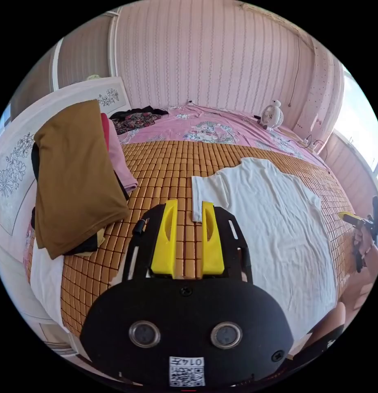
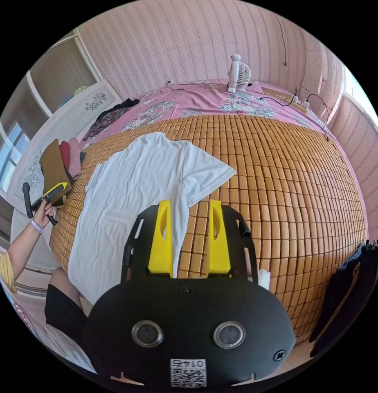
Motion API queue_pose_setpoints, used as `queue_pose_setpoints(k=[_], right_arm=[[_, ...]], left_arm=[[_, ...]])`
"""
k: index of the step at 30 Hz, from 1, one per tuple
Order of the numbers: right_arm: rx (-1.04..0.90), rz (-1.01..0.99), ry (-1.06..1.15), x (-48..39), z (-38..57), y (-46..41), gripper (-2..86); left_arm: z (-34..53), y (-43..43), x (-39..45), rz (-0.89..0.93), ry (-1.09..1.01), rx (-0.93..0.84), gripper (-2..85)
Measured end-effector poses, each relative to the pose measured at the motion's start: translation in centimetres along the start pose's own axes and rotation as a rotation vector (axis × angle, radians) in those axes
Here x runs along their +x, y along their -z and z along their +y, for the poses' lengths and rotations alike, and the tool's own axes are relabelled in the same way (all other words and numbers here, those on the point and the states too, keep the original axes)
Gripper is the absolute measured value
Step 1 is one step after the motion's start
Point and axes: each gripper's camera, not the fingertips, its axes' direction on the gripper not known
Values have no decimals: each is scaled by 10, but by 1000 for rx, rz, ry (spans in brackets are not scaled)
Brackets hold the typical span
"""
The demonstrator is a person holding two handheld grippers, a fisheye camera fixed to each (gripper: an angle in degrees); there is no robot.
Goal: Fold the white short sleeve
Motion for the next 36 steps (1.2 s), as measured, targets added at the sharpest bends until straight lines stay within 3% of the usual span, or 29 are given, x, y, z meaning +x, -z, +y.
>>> queue_pose_setpoints(k=[12, 23, 27, 32, 33, 36], right_arm=[[-181, 55, 50, -9, -81, -40, 129], [-235, 138, -98, 44, -162, -104, 131], [-243, 175, -147, 54, -177, -130, 129], [-269, 239, -65, 45, -186, -138, 27], [-286, 233, -48, 44, -188, -138, 23], [-242, 247, -1, 41, -194, -126, 9]], left_arm=[[-101, -100, 24, 11, -49, -259, 100], [-157, -165, 24, -21, 34, -280, 111], [-162, -193, 34, -46, -26, -346, 108], [-159, -191, 46, -63, -143, -322, 65], [-159, -188, 49, -11, -166, -324, 16], [-156, -183, 44, -49, -132, -305, 3]])
